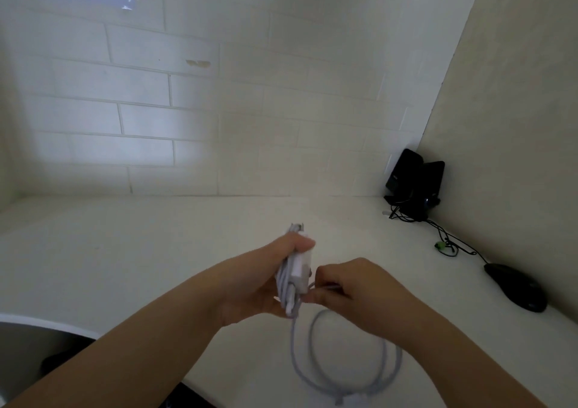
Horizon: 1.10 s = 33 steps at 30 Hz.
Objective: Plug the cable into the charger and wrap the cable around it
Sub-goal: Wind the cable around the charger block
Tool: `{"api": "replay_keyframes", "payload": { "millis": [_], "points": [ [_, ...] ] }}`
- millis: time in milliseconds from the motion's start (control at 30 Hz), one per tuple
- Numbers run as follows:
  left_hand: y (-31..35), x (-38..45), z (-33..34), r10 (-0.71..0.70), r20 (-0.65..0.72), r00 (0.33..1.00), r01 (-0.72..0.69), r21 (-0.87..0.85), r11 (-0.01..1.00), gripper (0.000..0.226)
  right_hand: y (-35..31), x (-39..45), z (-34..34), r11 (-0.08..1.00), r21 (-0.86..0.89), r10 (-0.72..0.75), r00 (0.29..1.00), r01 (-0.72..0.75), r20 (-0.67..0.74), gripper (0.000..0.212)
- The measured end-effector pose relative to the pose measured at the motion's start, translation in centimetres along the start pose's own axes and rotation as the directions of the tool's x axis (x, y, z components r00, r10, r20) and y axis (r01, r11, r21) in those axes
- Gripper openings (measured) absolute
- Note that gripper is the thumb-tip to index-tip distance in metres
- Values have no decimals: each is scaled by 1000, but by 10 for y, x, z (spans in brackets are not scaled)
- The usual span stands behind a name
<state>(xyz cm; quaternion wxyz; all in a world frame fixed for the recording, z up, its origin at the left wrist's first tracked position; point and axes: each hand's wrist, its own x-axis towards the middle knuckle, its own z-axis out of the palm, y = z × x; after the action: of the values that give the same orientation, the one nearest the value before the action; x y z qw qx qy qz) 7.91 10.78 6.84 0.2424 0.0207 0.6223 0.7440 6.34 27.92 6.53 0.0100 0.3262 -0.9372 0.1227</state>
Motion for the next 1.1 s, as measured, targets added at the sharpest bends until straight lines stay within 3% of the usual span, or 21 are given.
{"api": "replay_keyframes", "payload": {
  "millis": [67, 133, 233, 300, 400, 467, 533, 600, 667, 767, 833, 967, 1100],
  "points": [
    [-2, 0, -1, -28, 40, 999, 26, 51, 998, 43, 5, 1, -9, 982, -189, -16, 1000, 19, 17, 32],
    [-4, 0, -5, -22, 86, 996, 10, 141, 990, 42, 11, 4, -16, 951, -302, -67, 998, 63, -1, 40],
    [-2, -3, -9, 24, 196, 980, -81, 288, 954, 35, 22, 11, -25, 927, -375, -17, 999, 33, 46, 43],
    [-3, -3, -10, 66, 186, 980, -139, 415, 899, 27, 25, 15, -30, 936, -349, 71, 996, -48, 52, 44],
    [-8, 2, -11, 191, 115, 975, -220, 624, 750, 25, 20, 20, -36, 976, -126, 176, 984, -179, -38, 51],
    [-11, 5, -12, 249, 106, 963, -253, 677, 691, 43, 18, 21, -40, 962, 122, 250, 967, -243, -44, 44],
    [-15, 8, -16, 300, 110, 948, -274, 761, 588, 57, 15, 21, -44, 881, 366, 311, 950, -299, 27, 34],
    [-20, 13, -20, 361, 107, 927, -287, 820, 495, 48, 9, 19, -47, 772, 540, 342, 935, -336, 94, 27],
    [-24, 17, -23, 422, 109, 900, -316, 830, 460, 36, 0, 15, -46, 742, 574, 365, 927, -346, 88, 28],
    [-32, 25, -25, 502, 118, 857, -352, 846, 400, 36, -16, 11, -42, 774, 548, 396, 918, -319, -25, 27],
    [-34, 27, -25, 545, 96, 833, -363, 839, 405, 38, -23, 7, -38, 823, 494, 384, 915, -280, -122, 22],
    [-27, 28, -19, 582, 26, 812, -390, 767, 509, 42, -39, -7, -17, 933, 318, 261, 924, -168, -280, 28],
    [-29, 28, -17, 530, 47, 847, -414, 684, 600, 34, -49, -17, 1, 970, 208, 199, 894, -122, -401, 67]
  ]
}}
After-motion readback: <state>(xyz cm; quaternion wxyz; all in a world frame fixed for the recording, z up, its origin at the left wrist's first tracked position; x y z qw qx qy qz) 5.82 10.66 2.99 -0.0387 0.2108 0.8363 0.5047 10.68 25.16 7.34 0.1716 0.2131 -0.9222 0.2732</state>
